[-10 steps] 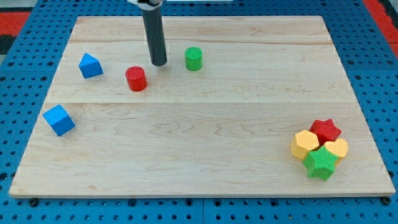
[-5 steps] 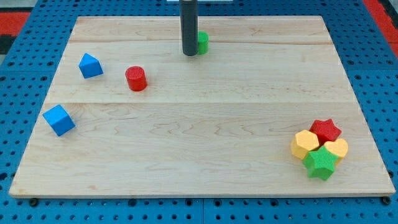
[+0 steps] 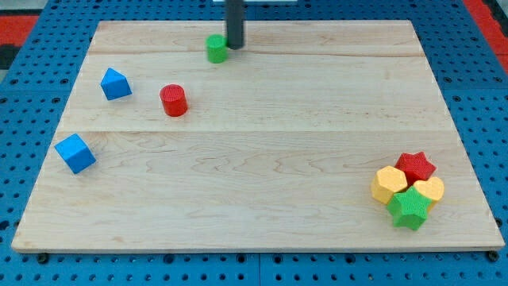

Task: Slide green circle towards top left

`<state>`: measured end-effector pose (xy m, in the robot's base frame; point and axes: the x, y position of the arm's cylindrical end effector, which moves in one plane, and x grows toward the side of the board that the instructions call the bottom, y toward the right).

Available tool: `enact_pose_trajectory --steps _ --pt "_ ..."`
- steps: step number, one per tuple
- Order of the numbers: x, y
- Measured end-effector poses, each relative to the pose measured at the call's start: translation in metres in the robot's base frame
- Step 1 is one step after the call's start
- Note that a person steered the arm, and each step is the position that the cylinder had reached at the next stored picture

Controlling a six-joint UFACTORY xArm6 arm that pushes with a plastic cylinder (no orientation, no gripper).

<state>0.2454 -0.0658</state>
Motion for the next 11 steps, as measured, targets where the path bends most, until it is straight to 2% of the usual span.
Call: enact_pose_trajectory --steps 1,3,4,7,8,9,11 --pt "-0.01 -0.031" --pt "0.019 0.028" --pt "0.03 0.022" --pt "-0.009 -0.11" --pt "0.002 -0.11" --pt "0.029 -0.106" --pt "0.032 -0.162"
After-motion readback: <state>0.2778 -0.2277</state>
